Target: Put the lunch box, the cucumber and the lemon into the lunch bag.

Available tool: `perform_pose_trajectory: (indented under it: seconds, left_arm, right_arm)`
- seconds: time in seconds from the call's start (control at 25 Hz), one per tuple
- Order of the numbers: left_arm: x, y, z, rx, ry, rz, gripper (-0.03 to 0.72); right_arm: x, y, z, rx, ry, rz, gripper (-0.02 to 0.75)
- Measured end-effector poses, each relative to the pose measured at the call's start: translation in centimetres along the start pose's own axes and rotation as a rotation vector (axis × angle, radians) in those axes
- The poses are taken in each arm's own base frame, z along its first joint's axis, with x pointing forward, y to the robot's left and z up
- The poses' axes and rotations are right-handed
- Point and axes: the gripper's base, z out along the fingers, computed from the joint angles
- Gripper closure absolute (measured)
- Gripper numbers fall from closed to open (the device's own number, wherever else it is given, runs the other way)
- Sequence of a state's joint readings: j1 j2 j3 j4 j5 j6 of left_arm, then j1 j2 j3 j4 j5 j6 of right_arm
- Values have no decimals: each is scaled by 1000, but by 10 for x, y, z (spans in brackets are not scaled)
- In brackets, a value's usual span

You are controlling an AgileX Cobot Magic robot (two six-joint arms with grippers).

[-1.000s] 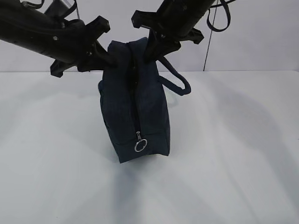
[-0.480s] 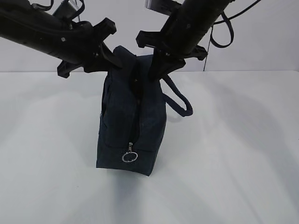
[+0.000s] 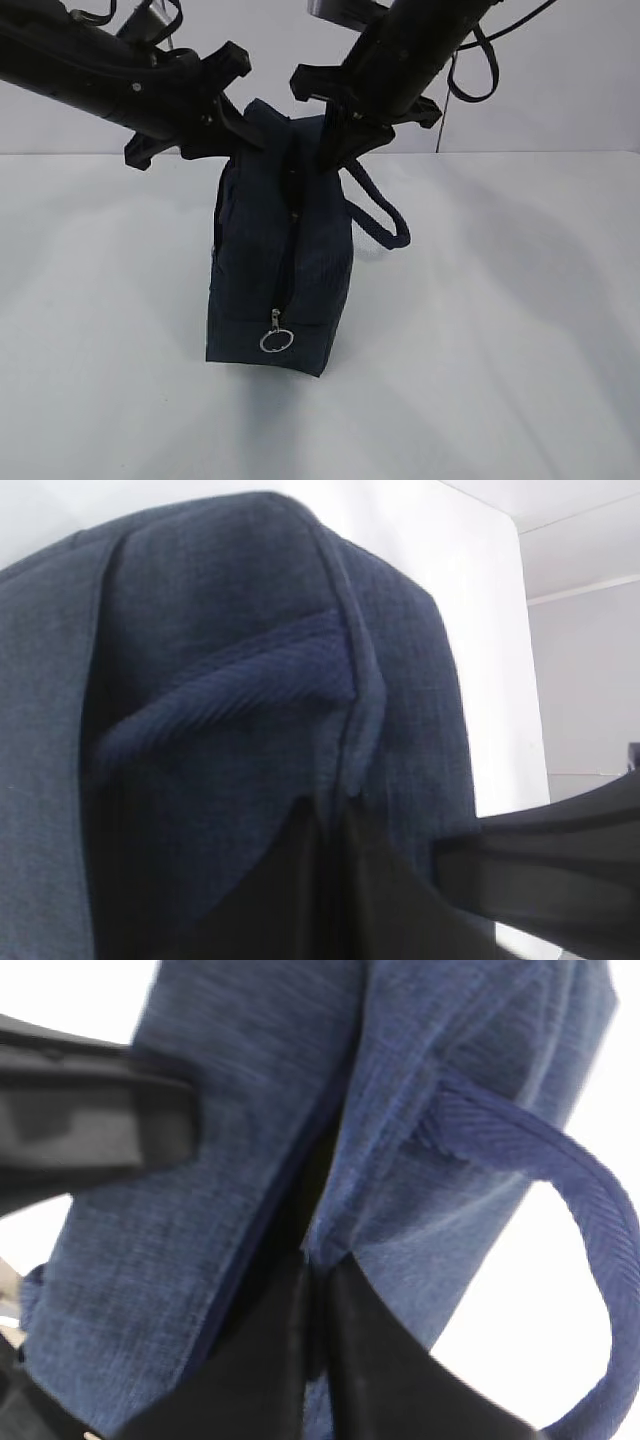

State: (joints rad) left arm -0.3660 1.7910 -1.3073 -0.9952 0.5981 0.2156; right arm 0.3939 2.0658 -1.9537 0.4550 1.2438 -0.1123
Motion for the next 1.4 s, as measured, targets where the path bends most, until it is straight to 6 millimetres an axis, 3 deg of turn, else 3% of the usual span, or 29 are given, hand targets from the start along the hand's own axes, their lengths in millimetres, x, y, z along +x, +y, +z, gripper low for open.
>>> perform_pose_trajectory:
  seconds: [0.12, 0.24, 0.4, 0.48, 0.6, 0.76, 0.96, 1.4]
  left_arm:
    - [1, 0, 0, 2, 9, 0, 616]
    - [3, -1, 0, 6, 28, 0, 515]
    - [4, 0, 0, 10, 51, 0, 358]
    - [3, 2, -2, 10, 60, -5, 323]
    - [-2, 9, -7, 3, 63, -20, 307]
    - [-14, 18, -26, -6, 30, -30, 299]
    - [-24, 23, -56, -12, 4, -22, 300]
    - [-4, -2, -116, -103, 68, 226, 298]
  right_arm:
    - [0, 3, 0, -30, -4, -9, 724]
    - [-1, 5, 0, -49, -6, -13, 659]
    - [-1, 7, -2, -70, -13, -14, 451]
    - [-1, 8, -3, -75, -15, -13, 351]
    - [-1, 9, -5, -76, -19, -15, 281]
    - [0, 12, -12, -74, -33, -23, 263]
    - [4, 22, -42, -35, -92, -67, 262]
    - [21, 50, -109, 5, -226, -106, 262]
